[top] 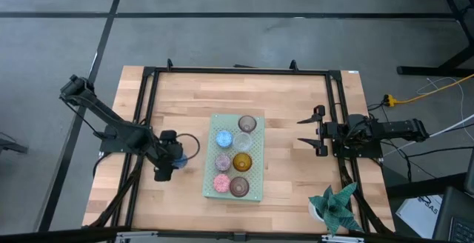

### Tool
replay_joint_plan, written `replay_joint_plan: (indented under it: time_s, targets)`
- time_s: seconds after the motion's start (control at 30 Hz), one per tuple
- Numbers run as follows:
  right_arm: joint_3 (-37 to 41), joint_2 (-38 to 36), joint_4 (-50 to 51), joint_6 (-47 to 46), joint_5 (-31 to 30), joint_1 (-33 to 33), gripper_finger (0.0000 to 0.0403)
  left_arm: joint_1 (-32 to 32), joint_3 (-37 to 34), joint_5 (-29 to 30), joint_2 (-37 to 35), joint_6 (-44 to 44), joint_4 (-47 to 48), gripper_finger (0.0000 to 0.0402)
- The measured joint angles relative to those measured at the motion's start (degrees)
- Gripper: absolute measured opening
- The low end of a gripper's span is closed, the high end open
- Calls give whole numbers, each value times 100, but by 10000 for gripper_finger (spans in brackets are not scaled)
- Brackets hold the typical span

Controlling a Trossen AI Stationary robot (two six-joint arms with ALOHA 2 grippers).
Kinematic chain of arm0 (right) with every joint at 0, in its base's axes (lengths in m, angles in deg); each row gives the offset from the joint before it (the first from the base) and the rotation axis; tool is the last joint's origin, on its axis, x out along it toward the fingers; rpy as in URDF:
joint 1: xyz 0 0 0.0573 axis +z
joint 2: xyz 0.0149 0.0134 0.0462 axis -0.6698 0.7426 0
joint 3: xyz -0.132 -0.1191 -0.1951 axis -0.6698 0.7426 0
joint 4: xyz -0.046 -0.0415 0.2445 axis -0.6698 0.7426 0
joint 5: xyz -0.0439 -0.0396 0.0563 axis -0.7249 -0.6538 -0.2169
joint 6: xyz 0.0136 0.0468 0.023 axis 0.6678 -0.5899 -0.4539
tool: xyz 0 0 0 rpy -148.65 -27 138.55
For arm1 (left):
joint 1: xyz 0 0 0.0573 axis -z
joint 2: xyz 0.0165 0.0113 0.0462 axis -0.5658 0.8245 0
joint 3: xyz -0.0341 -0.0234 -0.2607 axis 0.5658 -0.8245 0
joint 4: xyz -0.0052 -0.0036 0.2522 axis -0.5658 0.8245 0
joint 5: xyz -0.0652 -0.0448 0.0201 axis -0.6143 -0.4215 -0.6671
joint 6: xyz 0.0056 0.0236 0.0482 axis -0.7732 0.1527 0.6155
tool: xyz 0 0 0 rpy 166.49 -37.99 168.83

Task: Pick & Place candle stick holders
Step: Put the blue patterned scented candle on the shelf

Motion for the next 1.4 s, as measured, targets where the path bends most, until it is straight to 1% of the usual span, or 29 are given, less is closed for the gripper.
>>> replay_joint_plan:
  time_s: [0.13, 0.3, 0.43, 0.67, 0.77, 0.9, 1.1, 1.23, 1.4]
  targets:
    - [0, 0, -2, 1, 0, 0, 288, -176, 141, 25, -338, -283, 534, 283]
    - [0, 0, 0, 0, 0, 0, 288, -631, 520, 125, -521, -236, 1089, 283]
    - [0, 0, -2, -1, 0, 0, 288, -1181, 883, 183, -520, 236, 1218, 283]
    - [0, 0, 0, 1, 0, -2, 288, -2403, 1539, 183, -487, 876, 1199, 283]
    - [0, 0, 0, 0, -2, -2, 288, -2883, 1812, -21, -380, 1232, 1167, 283]
    - [0, 0, 0, -1, 0, 0, 288, -3382, 2229, -235, -30, 1592, 1068, 283]
    - [0, 0, 0, 1, 0, 0, 288, -3956, 2985, -483, 914, 2338, 1046, 283]
    - [0, 0, 0, 0, 0, 0, 288, -4265, 3481, -653, 1585, 2930, 1044, 283]
    - [0, 0, 0, -1, 0, -2, 288, -4478, 3988, -1071, 2230, 3542, 1064, 283]
